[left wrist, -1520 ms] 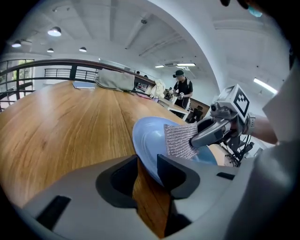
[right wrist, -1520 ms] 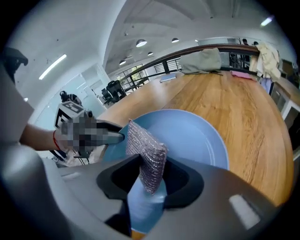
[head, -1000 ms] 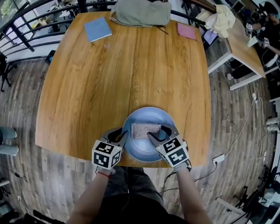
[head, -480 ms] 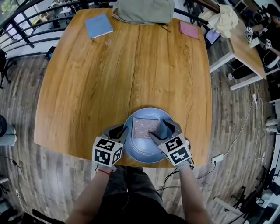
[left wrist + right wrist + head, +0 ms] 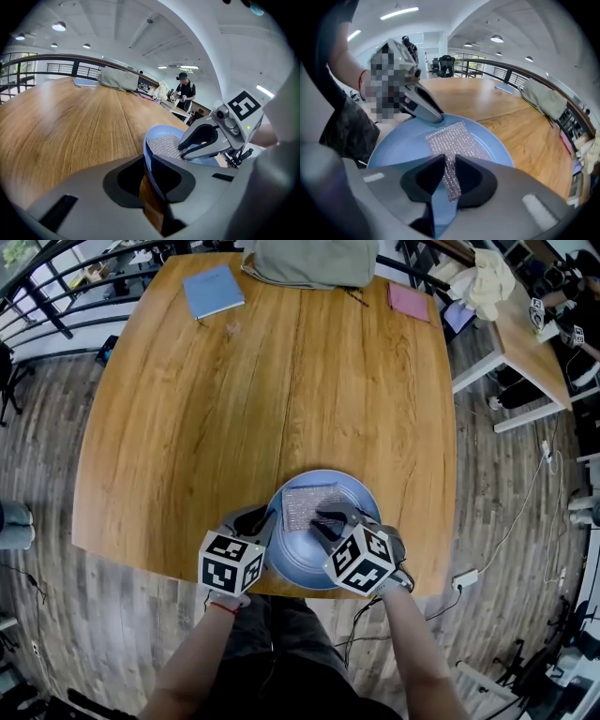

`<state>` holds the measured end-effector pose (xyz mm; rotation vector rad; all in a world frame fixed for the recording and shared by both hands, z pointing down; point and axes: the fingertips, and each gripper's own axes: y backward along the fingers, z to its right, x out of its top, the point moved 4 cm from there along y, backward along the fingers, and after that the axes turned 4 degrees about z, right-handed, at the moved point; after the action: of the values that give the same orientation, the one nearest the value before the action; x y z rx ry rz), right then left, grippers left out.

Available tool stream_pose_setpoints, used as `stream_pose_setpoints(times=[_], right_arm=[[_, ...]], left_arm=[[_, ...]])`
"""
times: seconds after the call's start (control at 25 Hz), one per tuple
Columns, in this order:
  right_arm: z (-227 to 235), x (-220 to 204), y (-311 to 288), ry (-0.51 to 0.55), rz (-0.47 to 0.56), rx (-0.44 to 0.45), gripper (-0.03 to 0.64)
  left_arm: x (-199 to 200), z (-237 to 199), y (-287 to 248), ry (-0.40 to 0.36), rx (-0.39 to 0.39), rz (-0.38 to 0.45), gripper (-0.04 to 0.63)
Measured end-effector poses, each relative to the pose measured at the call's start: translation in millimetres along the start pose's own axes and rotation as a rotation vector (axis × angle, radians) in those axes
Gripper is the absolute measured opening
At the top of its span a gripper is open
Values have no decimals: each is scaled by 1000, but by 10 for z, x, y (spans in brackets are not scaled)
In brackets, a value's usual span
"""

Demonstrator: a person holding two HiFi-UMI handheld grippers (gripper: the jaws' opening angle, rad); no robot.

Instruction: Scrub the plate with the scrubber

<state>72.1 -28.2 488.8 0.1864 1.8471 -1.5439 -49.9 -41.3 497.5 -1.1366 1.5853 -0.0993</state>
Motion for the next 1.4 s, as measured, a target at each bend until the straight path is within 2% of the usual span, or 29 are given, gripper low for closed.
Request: stream_pose_setpoints(times=[0.2,0.36,0.56,0.72,0.96,1.16,1.4], right_arm=[[16,50,-65,37,-19,28,77],[138,42,-67,63,-44,-27,75],[237,-42,-2,-12,-63,-65,73],[232,-115,66,-33,-94,-91,71],[167,-310,191,-94,-109,-96,71],[28,-439,302,-126,-136,-58,69],[-278,-495,366,-105,-202,64,69]], left_arm=[[7,-16,7,-2,1,-1,44],[18,-30,-3,-9,9,-5,44],[17,-33,1,-11,26,-3,40],[26,-29,6,-14,31,-4,40],[10,-21,-12,-10,34,2,40],[16,-22,-3,-3,32,7,40],[36,-27,-4,2,35,11,35]])
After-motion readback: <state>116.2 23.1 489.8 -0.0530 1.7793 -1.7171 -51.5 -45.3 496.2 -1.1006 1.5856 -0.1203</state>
